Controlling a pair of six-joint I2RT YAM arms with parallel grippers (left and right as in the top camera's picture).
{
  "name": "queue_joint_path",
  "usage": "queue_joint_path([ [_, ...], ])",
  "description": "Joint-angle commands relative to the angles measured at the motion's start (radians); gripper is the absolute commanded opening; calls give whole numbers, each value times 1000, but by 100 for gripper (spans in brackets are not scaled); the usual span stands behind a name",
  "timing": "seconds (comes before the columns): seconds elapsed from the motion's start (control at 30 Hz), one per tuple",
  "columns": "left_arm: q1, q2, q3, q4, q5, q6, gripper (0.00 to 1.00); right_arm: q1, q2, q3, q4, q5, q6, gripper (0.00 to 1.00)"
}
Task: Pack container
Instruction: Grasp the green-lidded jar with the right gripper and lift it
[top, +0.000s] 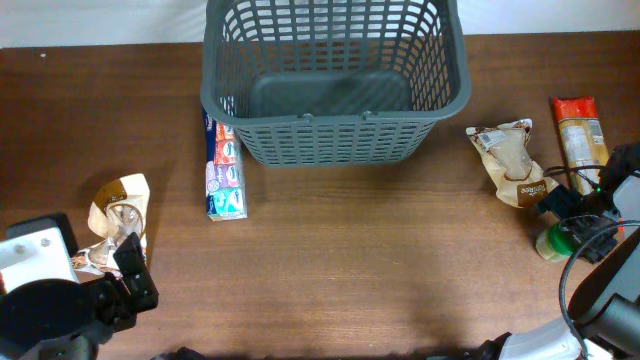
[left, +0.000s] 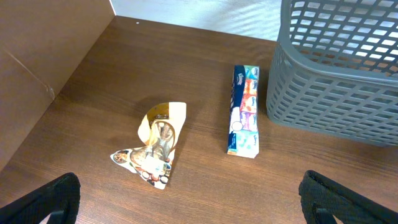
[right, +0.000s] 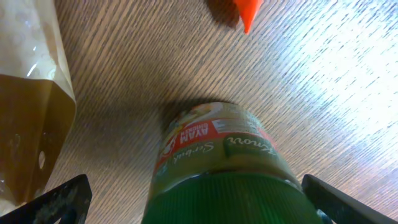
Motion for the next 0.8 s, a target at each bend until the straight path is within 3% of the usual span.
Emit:
queue_joint_path([
  [0.0,6,5,-4,-1,3,13,99,2,9,-8,6,23,-3,99],
  [0.77,6,5,-4,-1,3,13,99,2,59,-77,83,-5,-8,99],
])
